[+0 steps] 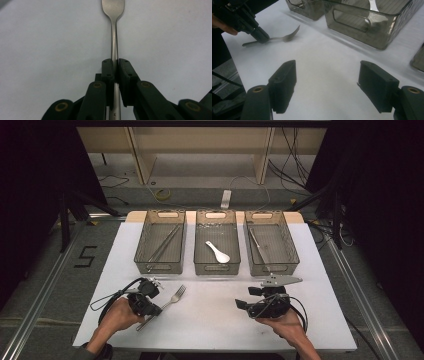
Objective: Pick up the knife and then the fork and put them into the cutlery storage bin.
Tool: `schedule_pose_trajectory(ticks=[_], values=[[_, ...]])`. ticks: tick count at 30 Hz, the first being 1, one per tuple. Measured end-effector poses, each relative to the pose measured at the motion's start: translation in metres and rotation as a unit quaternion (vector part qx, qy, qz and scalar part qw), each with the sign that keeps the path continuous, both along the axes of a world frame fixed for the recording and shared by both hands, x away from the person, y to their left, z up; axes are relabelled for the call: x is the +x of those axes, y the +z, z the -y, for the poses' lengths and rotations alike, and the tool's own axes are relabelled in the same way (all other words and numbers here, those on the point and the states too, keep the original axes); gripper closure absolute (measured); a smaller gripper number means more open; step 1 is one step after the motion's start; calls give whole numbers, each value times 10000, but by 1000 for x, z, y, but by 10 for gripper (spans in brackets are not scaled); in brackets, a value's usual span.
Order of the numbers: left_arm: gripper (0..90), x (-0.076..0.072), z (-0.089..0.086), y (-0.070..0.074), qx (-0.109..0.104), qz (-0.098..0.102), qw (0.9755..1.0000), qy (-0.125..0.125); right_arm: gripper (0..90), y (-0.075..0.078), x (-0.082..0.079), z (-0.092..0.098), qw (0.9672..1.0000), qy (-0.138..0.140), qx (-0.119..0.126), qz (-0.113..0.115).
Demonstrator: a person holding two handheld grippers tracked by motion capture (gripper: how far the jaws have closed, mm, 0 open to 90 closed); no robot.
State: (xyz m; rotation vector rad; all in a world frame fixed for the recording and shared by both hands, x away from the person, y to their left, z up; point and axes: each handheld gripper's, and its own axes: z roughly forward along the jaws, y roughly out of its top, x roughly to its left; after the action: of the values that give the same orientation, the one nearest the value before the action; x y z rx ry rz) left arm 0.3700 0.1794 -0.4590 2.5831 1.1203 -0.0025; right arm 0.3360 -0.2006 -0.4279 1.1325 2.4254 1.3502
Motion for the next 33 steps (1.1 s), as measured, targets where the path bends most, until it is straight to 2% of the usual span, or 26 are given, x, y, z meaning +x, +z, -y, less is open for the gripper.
schedule_pose_trajectory(ticks=[9,13,16,21,26,27,30,33], values=[[831,1,1,15,-255,78,9996,-90,321,1,-1,-3,10000,62,40,4],[831,0,13,22,-346,31,9989,-319,320,6,-5,-12,9995,253,96,131],[831,-1,26,24,-365,-8,9981,-501,320,9,-9,-23,9986,456,51,281],[830,1,47,31,-315,22,9962,-808,319,12,-22,-48,9923,849,-418,801],[830,0,68,38,-346,-37,9930,-1132,321,10,-29,-65,9852,1230,-635,1014],[830,1,71,38,-359,-58,9924,-1179,322,9,-32,-69,9828,1316,-740,1064],[830,0,79,39,-325,-108,9910,-1297,325,6,-37,-77,9768,1479,-977,1204],[830,-2,86,40,-354,-149,9894,-1398,334,3,-39,-84,9721,1558,-1170,1303]])
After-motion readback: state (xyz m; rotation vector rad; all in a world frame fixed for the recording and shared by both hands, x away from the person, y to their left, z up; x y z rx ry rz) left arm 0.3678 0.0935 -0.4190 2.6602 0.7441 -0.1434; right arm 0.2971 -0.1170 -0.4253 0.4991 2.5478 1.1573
